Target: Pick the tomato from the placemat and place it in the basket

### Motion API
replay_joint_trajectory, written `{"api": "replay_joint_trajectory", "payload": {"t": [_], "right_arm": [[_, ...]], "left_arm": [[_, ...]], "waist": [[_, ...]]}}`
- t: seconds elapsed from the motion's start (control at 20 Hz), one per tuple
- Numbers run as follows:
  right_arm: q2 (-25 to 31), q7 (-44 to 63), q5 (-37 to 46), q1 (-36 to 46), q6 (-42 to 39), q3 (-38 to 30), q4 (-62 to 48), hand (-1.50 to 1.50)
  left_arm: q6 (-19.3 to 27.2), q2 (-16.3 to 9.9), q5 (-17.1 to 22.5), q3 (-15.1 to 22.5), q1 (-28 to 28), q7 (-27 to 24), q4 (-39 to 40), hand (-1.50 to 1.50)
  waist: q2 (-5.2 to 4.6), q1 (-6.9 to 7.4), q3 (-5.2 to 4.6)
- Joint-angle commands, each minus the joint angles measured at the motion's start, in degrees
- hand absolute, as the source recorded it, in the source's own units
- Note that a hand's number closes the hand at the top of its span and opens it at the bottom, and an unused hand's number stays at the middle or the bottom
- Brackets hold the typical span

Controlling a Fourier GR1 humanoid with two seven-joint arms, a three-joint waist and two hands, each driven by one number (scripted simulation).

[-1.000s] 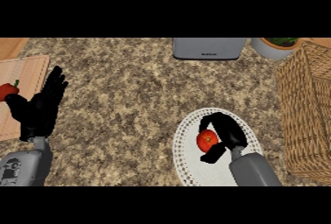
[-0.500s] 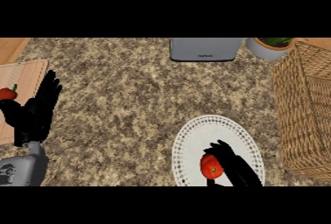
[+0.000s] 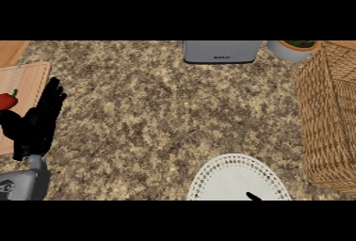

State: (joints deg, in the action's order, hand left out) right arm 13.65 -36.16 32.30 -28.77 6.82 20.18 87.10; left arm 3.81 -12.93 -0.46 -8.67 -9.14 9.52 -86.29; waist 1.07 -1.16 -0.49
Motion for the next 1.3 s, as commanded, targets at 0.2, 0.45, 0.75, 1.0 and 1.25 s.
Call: {"api": "replay_joint_trajectory", "payload": {"t": [0.2,0.45,0.75,1.0,1.25], "right_arm": [[8.5,-6.7,-17.1,-19.5,-7.9,-4.2,24.4,1.50],[11.1,-1.2,-21.2,-25.7,-6.8,-11.7,37.3,1.50],[11.5,15.4,-31.3,-23.3,-9.9,-19.3,49.5,1.50],[10.8,29.6,-41.6,-15.1,-6.8,-26.1,55.0,1.50],[15.4,47.8,-40.7,-0.2,-2.2,-29.9,55.7,1.50]], "left_arm": [[-0.3,0.0,0.1,0.3,1.8,1.3,-3.0,0.00],[0.2,-0.1,0.1,0.0,-0.1,3.2,-3.7,0.00],[-0.3,-0.1,-0.6,0.2,-3.3,1.8,0.8,0.00],[-0.1,0.1,-0.8,0.4,-2.3,2.2,-1.1,0.00],[-1.6,-0.4,0.4,-0.6,-4.5,1.0,2.5,0.00]], "waist": [[-0.82,0.12,0.37],[-0.91,0.43,0.42],[-1.22,0.82,0.43],[-1.27,1.59,0.45],[-1.48,1.99,0.39]]}}
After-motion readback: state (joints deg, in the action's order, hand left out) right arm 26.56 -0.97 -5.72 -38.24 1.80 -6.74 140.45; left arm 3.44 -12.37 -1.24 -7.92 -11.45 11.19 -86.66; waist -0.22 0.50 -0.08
